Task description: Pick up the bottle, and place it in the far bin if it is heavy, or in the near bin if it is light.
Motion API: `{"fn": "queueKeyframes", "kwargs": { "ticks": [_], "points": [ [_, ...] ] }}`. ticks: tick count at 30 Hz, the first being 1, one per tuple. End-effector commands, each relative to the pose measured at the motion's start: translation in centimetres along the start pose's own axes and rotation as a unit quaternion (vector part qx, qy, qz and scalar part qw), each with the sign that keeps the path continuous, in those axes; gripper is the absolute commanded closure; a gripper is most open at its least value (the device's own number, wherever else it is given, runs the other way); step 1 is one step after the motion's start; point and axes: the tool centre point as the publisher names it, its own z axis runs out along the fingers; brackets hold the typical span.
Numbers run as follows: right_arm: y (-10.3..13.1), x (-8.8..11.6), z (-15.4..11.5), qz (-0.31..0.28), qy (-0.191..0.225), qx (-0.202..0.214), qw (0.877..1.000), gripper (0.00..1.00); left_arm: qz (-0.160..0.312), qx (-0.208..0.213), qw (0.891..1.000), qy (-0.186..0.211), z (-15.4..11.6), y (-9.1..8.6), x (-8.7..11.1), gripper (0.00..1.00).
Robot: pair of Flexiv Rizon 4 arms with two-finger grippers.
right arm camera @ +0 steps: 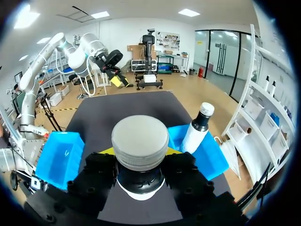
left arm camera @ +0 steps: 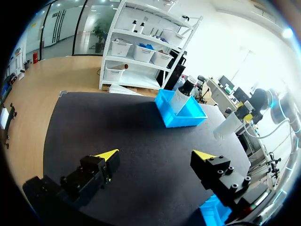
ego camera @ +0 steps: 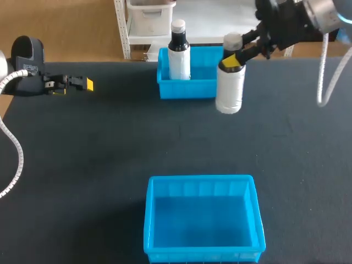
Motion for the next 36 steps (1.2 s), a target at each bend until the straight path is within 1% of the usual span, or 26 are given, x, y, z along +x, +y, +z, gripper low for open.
{"fn": "queueKeyframes", "kwargs": {
  "ticks": [1,8,16,20,27,36],
  "points": [
    [-0.2,0.2,-2.6,0.000,-0.003,0.001,1.000,1.00,0.000,0.000,1.000,0.000,0.0,0.0,0.0,0.00],
    [-2.6,1.0,-5.6,-0.007,-0.006,0.005,1.000,1.00,0.000,0.000,1.000,0.000,0.0,0.0,0.0,0.00],
    [-6.3,2.0,-7.9,-0.016,-0.010,0.003,1.000,1.00,0.000,0.000,1.000,0.000,0.0,0.0,0.0,0.00],
    [-8.1,2.1,-8.5,-0.022,-0.006,-0.001,1.000,1.00,0.000,0.000,1.000,0.000,0.0,0.0,0.0,0.00],
    [-10.8,1.0,-8.3,-0.031,-0.005,-0.001,1.000,1.00,0.000,0.000,1.000,0.000,0.0,0.0,0.0,0.00],
    [-13.9,-1.3,-6.2,-0.025,-0.012,0.016,0.999,1.00,0.000,0.000,1.000,0.000,0.0,0.0,0.0,0.00]
  ]
}}
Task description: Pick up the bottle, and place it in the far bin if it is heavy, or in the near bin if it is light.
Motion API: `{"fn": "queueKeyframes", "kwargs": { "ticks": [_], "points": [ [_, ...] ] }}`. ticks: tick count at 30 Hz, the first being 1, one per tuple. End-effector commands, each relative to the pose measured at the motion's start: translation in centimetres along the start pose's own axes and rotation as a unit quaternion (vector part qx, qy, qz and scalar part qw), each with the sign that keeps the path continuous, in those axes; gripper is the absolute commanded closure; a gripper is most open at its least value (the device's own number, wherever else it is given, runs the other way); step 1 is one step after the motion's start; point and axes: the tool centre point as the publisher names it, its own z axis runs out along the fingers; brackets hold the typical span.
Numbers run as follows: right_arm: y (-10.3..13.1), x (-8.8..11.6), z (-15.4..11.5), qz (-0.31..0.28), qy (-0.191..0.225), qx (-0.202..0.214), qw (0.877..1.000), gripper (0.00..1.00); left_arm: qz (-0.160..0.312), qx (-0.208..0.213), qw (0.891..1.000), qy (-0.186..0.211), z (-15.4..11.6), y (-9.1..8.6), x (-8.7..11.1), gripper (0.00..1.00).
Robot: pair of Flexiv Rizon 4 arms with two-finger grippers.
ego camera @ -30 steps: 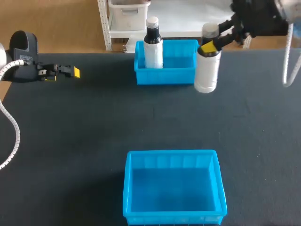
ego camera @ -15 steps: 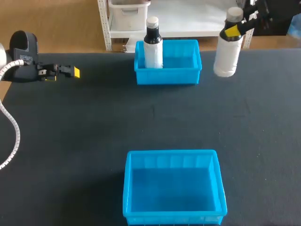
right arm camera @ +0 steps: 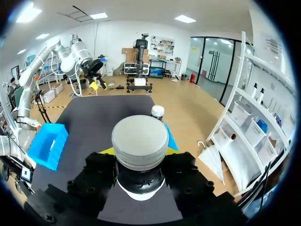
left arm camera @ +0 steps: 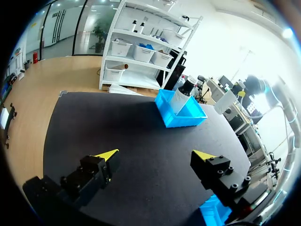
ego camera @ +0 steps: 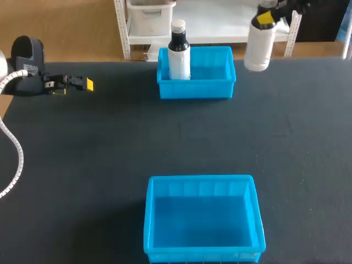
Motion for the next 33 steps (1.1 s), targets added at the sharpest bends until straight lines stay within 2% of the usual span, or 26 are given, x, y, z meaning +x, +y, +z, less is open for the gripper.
{"fn": "queueKeyframes", "kwargs": {
  "ticks": [1,14,33],
  "points": [
    [-2.6,-1.2,1.8,0.003,0.004,-0.021,1.000,1.00,0.000,0.000,1.000,0.000,0.0,0.0,0.0,0.00],
    [-5.8,-3.1,7.2,0.012,0.014,-0.030,0.999,1.00,0.000,0.000,1.000,0.000,0.0,0.0,0.0,0.00],
    [-6.9,-2.1,12.2,0.024,0.007,-0.056,0.998,1.00,0.000,0.000,1.000,0.000,0.0,0.0,0.0,0.00]
  ]
}}
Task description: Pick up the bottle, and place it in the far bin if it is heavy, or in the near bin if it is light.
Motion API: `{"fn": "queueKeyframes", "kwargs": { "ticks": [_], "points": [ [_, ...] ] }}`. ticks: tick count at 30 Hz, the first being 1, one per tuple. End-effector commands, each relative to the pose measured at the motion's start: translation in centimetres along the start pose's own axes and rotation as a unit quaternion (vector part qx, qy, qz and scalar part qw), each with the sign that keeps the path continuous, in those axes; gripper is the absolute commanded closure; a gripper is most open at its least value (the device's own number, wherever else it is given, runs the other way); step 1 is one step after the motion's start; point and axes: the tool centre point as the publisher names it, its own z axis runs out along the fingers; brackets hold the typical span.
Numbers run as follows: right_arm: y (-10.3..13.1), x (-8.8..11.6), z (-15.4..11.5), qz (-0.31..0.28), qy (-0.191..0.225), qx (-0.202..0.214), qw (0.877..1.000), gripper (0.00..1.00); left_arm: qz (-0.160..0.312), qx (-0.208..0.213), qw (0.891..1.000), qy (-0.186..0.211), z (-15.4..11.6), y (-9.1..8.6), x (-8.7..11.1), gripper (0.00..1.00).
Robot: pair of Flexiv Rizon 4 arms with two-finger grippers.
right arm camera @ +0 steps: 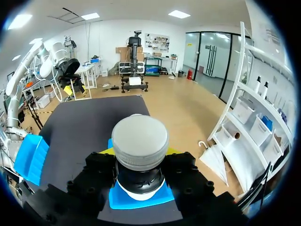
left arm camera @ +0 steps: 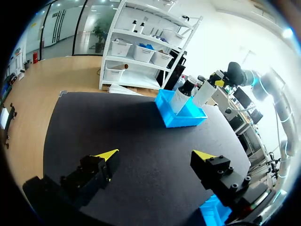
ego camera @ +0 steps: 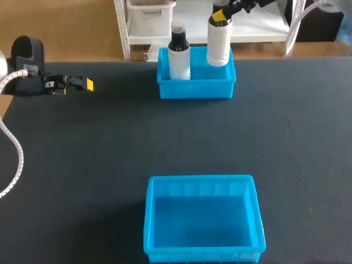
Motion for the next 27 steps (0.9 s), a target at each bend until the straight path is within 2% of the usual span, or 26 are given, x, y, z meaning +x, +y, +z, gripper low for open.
{"fn": "queueKeyframes", "kwargs": {
  "ticks": [1,27],
  "points": [
    [-1.6,-0.2,1.2,0.000,0.002,-0.063,0.998,1.00,0.000,0.000,1.000,0.000,0.0,0.0,0.0,0.00],
    [-2.1,2.8,4.7,0.016,0.001,-0.079,0.997,1.00,0.000,0.000,1.000,0.000,0.0,0.0,0.0,0.00]
  ]
}}
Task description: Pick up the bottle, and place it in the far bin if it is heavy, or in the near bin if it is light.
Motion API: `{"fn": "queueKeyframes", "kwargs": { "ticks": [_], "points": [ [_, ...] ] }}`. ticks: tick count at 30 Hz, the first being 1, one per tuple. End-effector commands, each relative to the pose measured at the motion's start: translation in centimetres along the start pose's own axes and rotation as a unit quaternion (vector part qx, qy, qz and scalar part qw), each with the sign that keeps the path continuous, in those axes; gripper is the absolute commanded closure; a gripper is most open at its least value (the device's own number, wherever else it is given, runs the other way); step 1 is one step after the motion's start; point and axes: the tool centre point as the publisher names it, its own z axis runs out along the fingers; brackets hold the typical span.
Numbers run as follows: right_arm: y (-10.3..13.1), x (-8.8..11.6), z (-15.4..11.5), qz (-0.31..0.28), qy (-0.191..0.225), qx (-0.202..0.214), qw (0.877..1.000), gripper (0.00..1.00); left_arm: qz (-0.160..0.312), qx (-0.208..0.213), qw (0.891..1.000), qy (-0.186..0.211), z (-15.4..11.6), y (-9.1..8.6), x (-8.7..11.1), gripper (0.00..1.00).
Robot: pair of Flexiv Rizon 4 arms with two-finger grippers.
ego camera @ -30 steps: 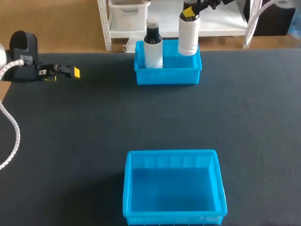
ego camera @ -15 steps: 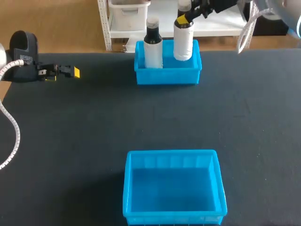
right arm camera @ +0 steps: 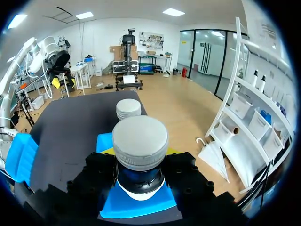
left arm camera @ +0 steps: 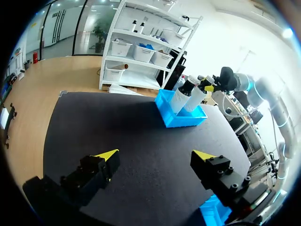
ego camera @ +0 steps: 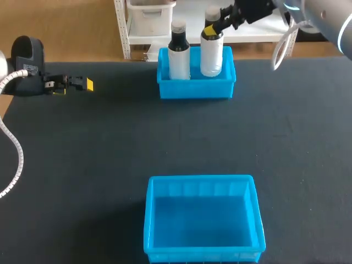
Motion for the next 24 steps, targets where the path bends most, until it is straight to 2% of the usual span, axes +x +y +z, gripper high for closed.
{"fn": "queueKeyframes", "kwargs": {
  "ticks": [1,23,24],
  "points": [
    [-1.2,-0.1,0.7,0.002,0.000,-0.103,0.995,1.00,0.000,0.000,1.000,0.000,0.0,0.0,0.0,0.00],
    [-1.1,1.7,1.8,0.022,0.003,-0.111,0.994,1.00,0.000,0.000,1.000,0.000,0.0,0.0,0.0,0.00],
    [-1.1,1.7,1.8,0.023,0.003,-0.111,0.994,0.90,0.000,0.000,1.000,0.000,0.0,0.0,0.0,0.00]
  ]
}}
